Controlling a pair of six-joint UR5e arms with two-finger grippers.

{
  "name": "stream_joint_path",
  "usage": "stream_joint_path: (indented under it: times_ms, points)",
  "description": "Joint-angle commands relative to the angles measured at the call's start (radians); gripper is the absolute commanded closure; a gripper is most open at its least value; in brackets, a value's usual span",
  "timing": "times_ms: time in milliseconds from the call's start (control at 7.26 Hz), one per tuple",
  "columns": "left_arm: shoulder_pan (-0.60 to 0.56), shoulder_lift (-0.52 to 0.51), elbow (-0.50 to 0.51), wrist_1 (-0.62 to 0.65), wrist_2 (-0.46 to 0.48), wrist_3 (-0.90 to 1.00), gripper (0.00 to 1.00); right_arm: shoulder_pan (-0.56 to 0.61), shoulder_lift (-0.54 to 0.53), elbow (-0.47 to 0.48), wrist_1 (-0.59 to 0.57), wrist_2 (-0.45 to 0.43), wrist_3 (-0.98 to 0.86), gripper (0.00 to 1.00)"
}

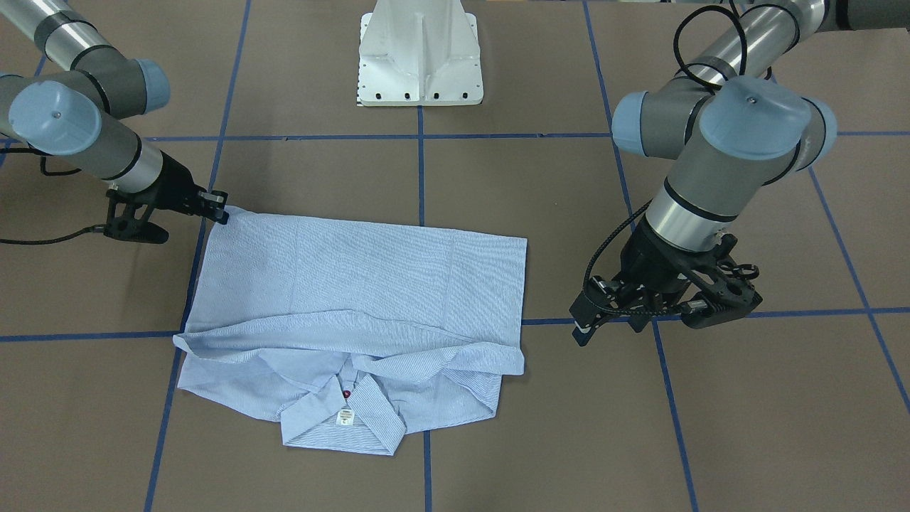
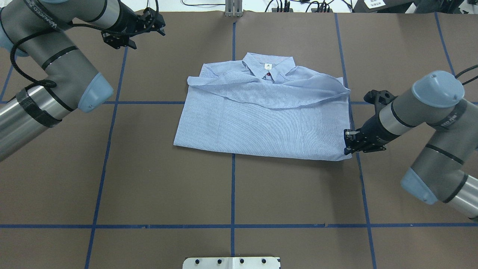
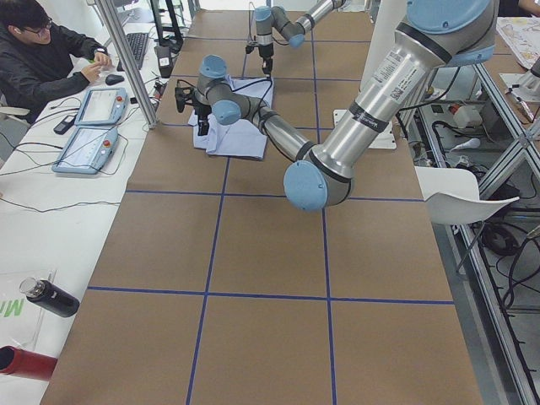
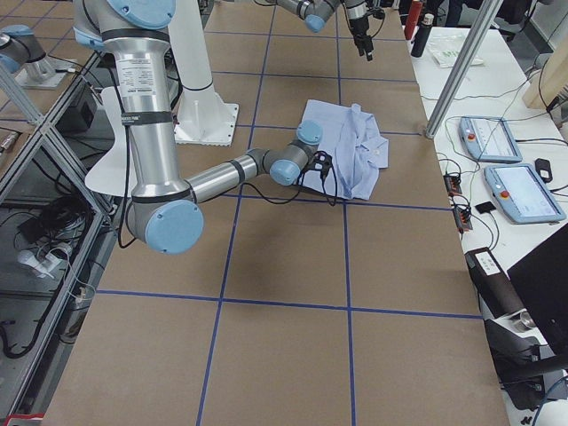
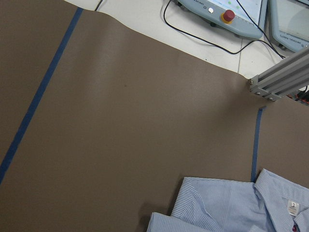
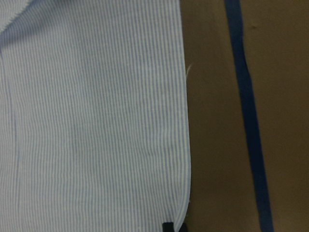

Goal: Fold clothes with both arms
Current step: 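Drag the folded shirt with the right gripper toward the robot, rotating it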

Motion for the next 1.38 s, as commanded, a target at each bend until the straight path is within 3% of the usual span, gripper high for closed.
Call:
stream_joint_path:
  times_ms: [0,413,826,1101,1239]
  points:
    - [0.0,0.016,-0.03,0.002,0.0,-0.003,0.0,-0.076,-0.162,0.183,0.0,0.047,0.001,1.0]
    - [0.003,0.039,-0.066,0.002,-0.002,-0.003,0.0,-0.209,-0.184,0.209,0.004,0.135,0.001,1.0]
    - [0.006,0.049,-0.086,0.002,-0.002,-0.004,0.0,-0.341,-0.262,0.252,0.007,0.138,0.001,1.0]
    - [0.006,0.058,-0.106,0.002,0.0,-0.007,0.0,-0.366,-0.29,0.255,0.009,0.138,0.004,1.0]
    - [0.006,0.068,-0.114,0.0,0.002,-0.007,0.0,-0.369,-0.29,0.254,0.009,0.144,0.007,0.77]
